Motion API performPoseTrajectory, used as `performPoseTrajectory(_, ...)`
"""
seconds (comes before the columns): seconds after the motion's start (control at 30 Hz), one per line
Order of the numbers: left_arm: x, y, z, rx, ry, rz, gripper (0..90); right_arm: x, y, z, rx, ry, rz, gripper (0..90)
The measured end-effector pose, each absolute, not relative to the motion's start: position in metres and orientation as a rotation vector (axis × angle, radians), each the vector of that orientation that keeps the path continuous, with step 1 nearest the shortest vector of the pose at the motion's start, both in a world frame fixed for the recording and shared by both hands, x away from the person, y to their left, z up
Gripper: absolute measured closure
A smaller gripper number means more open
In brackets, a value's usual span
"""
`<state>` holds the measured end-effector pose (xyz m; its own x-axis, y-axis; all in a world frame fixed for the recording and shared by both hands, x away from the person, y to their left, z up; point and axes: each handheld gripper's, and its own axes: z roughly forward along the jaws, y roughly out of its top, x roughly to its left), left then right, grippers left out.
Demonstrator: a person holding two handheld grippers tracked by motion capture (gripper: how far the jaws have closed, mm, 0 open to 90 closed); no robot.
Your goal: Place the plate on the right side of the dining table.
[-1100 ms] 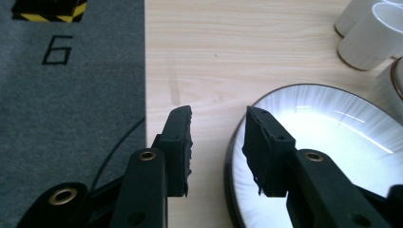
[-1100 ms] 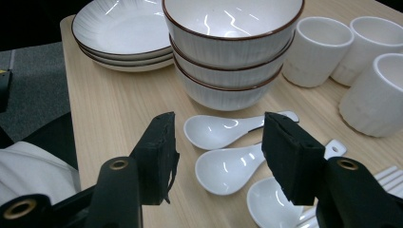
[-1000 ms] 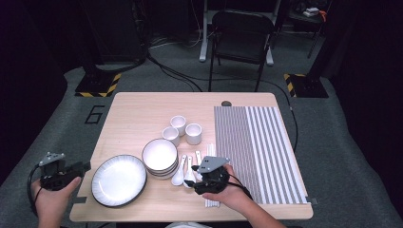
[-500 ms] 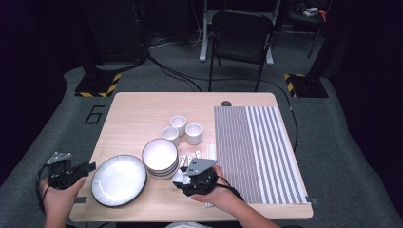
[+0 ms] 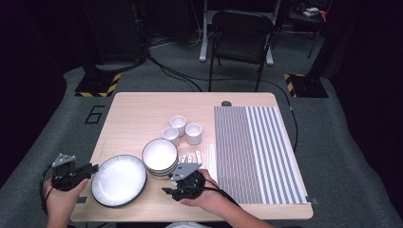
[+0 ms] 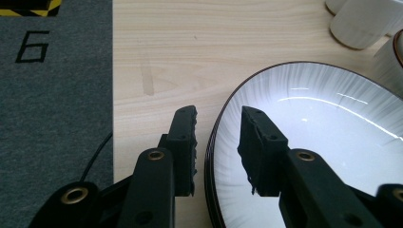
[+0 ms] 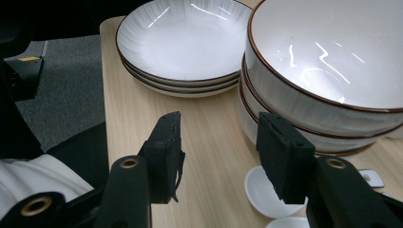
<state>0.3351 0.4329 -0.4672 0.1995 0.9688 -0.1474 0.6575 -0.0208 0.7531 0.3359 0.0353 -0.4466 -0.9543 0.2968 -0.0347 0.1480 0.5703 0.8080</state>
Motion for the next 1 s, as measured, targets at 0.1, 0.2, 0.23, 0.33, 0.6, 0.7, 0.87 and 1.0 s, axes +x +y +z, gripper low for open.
performPoseTrajectory(0.1,0.335,0.434,-0.468,1.755,1.528,0.536,66.7,0.336,0.041,-0.449,0.389,2.631,1.327,51.4)
performPoseTrajectory(0.2,0.336,0.434,-0.468,1.754,1.529,0.531,66.9,0.336,0.046,-0.452,0.407,2.646,1.325,51.4)
performPoseTrajectory(0.23,0.336,0.434,-0.468,1.750,1.531,0.531,66.7,0.337,0.048,-0.453,0.397,2.643,1.322,51.4)
performPoseTrajectory(0.33,0.336,0.435,-0.469,1.752,1.537,0.525,65.9,0.336,0.052,-0.456,0.401,2.647,1.307,51.4)
performPoseTrajectory(0.6,0.338,0.436,-0.471,1.751,1.538,0.527,63.5,0.335,0.062,-0.462,0.430,2.648,1.312,52.5)
performPoseTrajectory(0.7,0.338,0.437,-0.471,1.752,1.544,0.522,63.6,0.335,0.065,-0.463,0.430,2.657,1.313,53.1)
performPoseTrajectory(0.87,0.339,0.438,-0.471,1.738,1.562,0.533,64.9,0.335,0.072,-0.467,0.449,2.675,1.306,54.3)
performPoseTrajectory(1.0,0.339,0.440,-0.470,1.737,1.564,0.502,69.4,0.333,0.079,-0.470,0.447,2.682,1.297,56.3)
